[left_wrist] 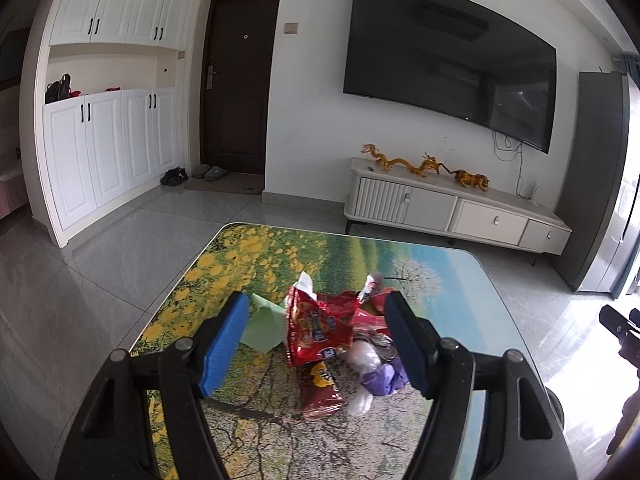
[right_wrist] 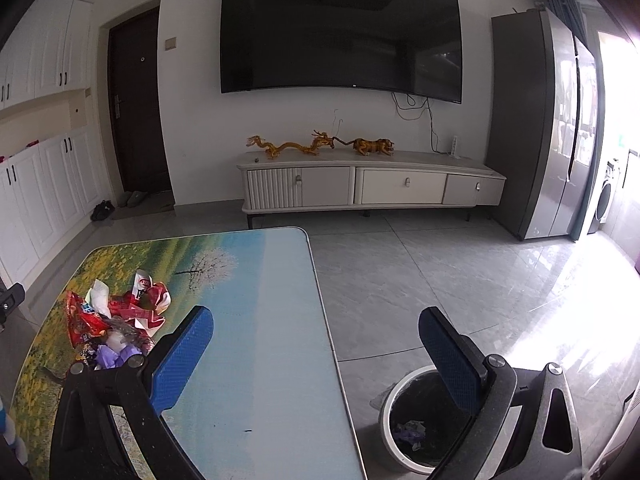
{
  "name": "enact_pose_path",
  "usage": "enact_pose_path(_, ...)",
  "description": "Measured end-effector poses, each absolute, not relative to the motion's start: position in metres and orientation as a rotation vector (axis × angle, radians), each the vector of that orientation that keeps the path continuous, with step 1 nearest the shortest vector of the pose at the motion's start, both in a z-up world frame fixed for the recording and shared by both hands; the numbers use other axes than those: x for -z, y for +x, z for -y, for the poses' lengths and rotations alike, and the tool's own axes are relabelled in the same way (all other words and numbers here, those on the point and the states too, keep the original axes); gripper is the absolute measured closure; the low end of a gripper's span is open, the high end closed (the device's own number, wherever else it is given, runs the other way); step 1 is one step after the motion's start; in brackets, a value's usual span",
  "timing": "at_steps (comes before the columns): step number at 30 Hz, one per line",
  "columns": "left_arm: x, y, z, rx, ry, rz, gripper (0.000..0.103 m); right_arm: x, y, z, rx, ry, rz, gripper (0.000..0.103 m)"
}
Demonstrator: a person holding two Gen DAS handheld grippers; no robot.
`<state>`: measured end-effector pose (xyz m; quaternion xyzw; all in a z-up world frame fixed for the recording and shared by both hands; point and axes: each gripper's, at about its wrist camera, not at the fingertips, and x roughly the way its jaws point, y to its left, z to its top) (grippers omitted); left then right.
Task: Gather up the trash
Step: 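Move both tools back to the trash pile on the table, then grasp the green paper with left tool while right tool grasps pink wrapper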
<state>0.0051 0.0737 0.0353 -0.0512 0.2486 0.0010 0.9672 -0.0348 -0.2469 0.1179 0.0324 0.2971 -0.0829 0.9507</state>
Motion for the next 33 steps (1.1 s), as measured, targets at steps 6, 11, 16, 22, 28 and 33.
enact_pose_path(6,-0.027,0.008,-0.093,-0.018,-0.122,-0.519,0.034,-0.117,-0.027,0.226,0.132,0.043,-0.612,0.000)
enact_pose_path(11,-0.018,0.014,-0.109,-0.044,-0.120,-0.543,0.034,-0.113,-0.021,0.215,0.104,0.041,-0.622,0.000)
enact_pose_path(16,-0.003,0.023,-0.130,-0.080,-0.108,-0.582,0.034,-0.104,-0.008,0.203,0.057,0.046,-0.652,0.003)
enact_pose_path(22,0.025,0.038,-0.157,-0.074,-0.093,-0.659,0.034,-0.082,0.014,0.184,-0.040,0.051,-0.722,0.020)
enact_pose_path(28,0.047,0.064,-0.172,-0.001,-0.122,-0.740,0.034,-0.058,0.050,0.162,-0.135,0.061,-0.784,0.031)
enact_pose_path(33,0.058,0.095,-0.173,0.091,-0.148,-0.781,0.035,-0.040,0.087,0.145,-0.202,0.074,-0.818,0.034)
